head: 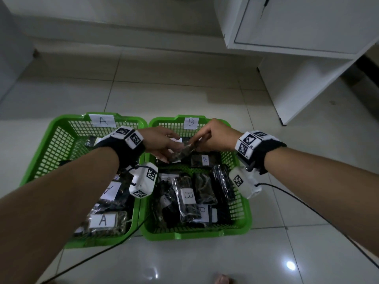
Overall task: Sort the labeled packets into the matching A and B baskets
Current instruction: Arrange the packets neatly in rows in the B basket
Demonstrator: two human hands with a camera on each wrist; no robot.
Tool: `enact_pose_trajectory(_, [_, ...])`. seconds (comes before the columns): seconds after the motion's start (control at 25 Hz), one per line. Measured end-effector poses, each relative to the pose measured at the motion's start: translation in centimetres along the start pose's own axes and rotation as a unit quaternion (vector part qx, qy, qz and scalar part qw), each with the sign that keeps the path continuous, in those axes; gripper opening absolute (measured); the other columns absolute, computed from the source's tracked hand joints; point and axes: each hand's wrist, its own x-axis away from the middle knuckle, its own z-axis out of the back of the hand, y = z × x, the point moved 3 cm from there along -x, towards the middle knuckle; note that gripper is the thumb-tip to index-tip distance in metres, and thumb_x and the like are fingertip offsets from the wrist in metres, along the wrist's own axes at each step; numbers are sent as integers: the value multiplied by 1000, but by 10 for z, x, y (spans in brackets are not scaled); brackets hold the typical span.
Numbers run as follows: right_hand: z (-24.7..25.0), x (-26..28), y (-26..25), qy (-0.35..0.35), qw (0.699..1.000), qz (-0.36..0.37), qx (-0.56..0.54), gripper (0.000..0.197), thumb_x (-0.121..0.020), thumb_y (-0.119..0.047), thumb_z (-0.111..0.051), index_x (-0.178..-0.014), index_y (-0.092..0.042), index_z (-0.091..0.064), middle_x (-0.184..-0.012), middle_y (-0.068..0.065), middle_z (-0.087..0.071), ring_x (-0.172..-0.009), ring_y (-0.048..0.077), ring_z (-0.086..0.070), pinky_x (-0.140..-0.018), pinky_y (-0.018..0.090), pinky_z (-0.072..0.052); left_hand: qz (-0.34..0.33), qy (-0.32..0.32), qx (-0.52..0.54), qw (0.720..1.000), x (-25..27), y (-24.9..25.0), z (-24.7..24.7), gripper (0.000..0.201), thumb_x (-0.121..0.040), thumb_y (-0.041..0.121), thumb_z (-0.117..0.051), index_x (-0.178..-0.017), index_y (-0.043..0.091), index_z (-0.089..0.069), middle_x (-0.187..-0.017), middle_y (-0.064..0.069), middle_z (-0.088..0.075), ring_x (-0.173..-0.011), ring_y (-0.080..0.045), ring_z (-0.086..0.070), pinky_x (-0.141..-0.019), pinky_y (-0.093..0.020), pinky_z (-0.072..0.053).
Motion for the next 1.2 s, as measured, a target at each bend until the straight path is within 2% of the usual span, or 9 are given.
enact_pose_trajectory(0.12, [-2,3,-1,87,987,-8,-137,40,-76,6,-79,-108,-17,-81,-101,-3,-79,-88,6,-73,-76,19,-59,-17,-41,172,984,0,-2,-2,51,-88,3,-68,-134,13,-51,-118,-15,-71,-103,-26,-71,-87,-39,-60])
enact_pose_trajectory(0.24, [-6,-2,1,153,945,-84,-276,43,-83,2,-75,-122,-15,-69,-111,8,-76,-93,20,-76,-80,40,-64,-55,60,242,967,-7,-2,8,46,-85,-8,-68,-127,4,-56,-117,-19,-70,-102,-31,-72,-83,-44,-60])
enact_pose_trajectory(0.36, [-6,-5,-1,82,931,-153,-321,28,-87,-23,-78,-112,-12,-72,-100,9,-79,-90,29,-77,-81,45,-64,-71,184,255,947,-11,-5,21,46,-80,-6,-75,-120,1,-55,-114,-21,-68,-91,-32,-74,-76,-43,-62])
enact_pose_trajectory(0.48, [-12,-7,1,46,921,-165,-351,30,-86,-9,-78,-114,-9,-69,-98,9,-79,-89,28,-78,-83,44,-63,-74,227,242,941,-12,-10,28,45,-80,5,-79,-117,0,-55,-113,-20,-67,-94,-32,-72,-83,-46,-60])
enact_pose_trajectory(0.6, [-12,-14,13,103,892,-186,-398,26,-86,-1,-75,-111,-6,-71,-104,13,-78,-87,30,-78,-81,46,-63,-112,298,-52,947,-7,-13,35,56,-77,38,-82,-118,12,-55,-111,-3,-65,-96,-20,-66,-84,-38,-58])
enact_pose_trajectory(0.68, [-4,-19,24,162,901,-199,-350,21,-85,-1,-76,-104,-7,-72,-104,14,-77,-80,29,-77,-71,43,-64,-141,328,-314,880,-4,-11,32,65,-72,49,-82,-122,20,-51,-113,3,-59,-103,-18,-56,-91,-36,-52])
enact_pose_trajectory(0.84, [3,-27,39,223,911,-211,-274,15,-81,4,-76,-92,-7,-73,-97,9,-75,-73,21,-73,-58,33,-59,-107,204,-593,771,-8,-13,8,44,-73,58,-75,-105,31,-63,-110,8,-65,-106,-16,-55,-99,-36,-41])
enact_pose_trajectory(1.0, [-13,-39,44,224,913,-237,-243,14,-80,-1,-80,-90,-9,-75,-95,6,-77,-69,16,-70,-60,27,-57,-69,150,-709,685,-12,-17,-8,47,-76,55,-74,-111,24,-64,-112,6,-66,-115,-20,-54,-109,-42,-29])
enact_pose_trajectory(1.2, [-31,-49,43,235,905,-256,-246,13,-83,-9,-82,-94,-12,-75,-84,-6,-70,-70,2,-62,-47,6,-43,-88,164,-702,687,-10,-15,-8,22,-82,29,-70,-103,24,-67,-106,6,-70,-114,-21,-54,-108,-41,-27])
